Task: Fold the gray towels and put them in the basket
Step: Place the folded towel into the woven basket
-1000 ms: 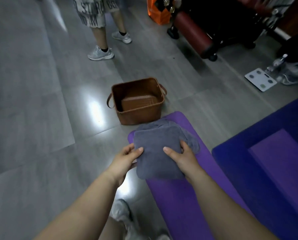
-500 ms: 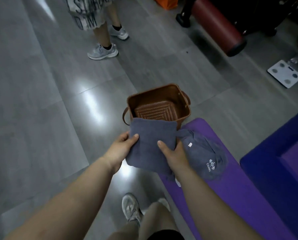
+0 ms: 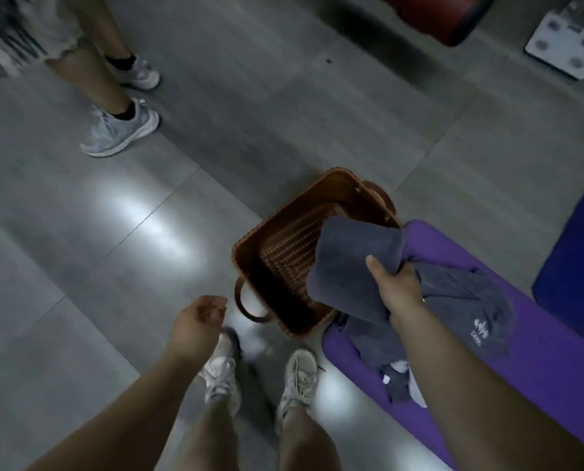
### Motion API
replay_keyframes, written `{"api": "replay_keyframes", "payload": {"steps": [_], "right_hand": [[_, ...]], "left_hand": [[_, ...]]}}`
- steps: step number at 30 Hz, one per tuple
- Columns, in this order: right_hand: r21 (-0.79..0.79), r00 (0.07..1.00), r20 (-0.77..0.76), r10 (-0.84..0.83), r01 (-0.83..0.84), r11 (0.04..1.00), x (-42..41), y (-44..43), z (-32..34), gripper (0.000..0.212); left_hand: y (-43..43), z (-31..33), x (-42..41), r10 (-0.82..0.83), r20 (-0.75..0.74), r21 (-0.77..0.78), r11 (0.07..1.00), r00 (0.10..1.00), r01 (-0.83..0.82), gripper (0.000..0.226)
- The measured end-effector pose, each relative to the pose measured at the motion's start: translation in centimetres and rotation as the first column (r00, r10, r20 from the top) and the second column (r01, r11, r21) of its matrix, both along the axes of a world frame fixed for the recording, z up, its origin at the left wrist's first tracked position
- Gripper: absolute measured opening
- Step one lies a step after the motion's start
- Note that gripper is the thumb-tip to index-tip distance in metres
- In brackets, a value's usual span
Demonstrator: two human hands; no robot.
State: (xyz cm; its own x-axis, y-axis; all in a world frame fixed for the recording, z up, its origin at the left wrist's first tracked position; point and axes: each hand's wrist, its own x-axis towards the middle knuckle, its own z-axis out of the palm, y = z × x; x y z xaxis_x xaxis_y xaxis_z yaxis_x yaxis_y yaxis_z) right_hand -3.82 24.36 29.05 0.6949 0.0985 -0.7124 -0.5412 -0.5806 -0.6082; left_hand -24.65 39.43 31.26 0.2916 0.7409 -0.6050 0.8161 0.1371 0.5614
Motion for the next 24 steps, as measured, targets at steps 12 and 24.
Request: {"api": "replay_keyframes", "payload": {"steps": [12, 24], "right_hand": [[-0.002, 0.948, -0.112, -0.299, 0.301, 0.954, 3.0, 7.6, -28.2, 0.058], [0.118, 0.906, 0.033, -0.421, 0.415, 0.902, 10.6, 10.5, -39.3, 0.053]], "left_hand": [[13.6, -25.0, 16.9, -0.778, -0.082, 0.349, 0.562, 0.623, 0.749, 0.072], [13.9, -31.1, 20.9, -0.460, 0.604, -0.049, 0.793, 0.650, 0.607, 0.039]]}}
